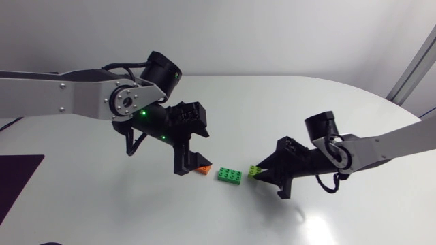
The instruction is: Separate the duplo bricks
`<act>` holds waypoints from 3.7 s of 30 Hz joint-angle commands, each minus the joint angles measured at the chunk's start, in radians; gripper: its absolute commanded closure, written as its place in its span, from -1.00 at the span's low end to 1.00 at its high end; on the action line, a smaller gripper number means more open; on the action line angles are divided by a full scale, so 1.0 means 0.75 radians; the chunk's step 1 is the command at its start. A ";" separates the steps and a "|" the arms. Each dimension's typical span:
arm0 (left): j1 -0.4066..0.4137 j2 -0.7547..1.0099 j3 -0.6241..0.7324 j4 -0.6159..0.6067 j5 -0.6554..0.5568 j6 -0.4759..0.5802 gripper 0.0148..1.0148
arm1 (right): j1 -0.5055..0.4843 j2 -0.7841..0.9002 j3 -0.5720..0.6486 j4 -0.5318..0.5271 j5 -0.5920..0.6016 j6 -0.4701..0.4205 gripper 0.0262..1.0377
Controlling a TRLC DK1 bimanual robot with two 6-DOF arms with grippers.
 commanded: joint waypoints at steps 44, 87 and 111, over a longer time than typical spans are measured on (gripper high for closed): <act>-0.019 -0.211 -0.154 0.152 -0.203 -0.231 -0.94 | -0.048 -0.522 -0.162 -0.046 0.132 0.046 -0.94; -0.215 -1.101 -0.622 0.437 -1.344 -0.513 -0.94 | -0.205 -1.925 -0.368 -0.353 0.873 0.402 -0.94; -0.019 -1.633 -0.915 0.586 -1.579 -0.696 -0.94 | -0.109 -2.139 -0.513 -0.331 1.202 0.297 -0.94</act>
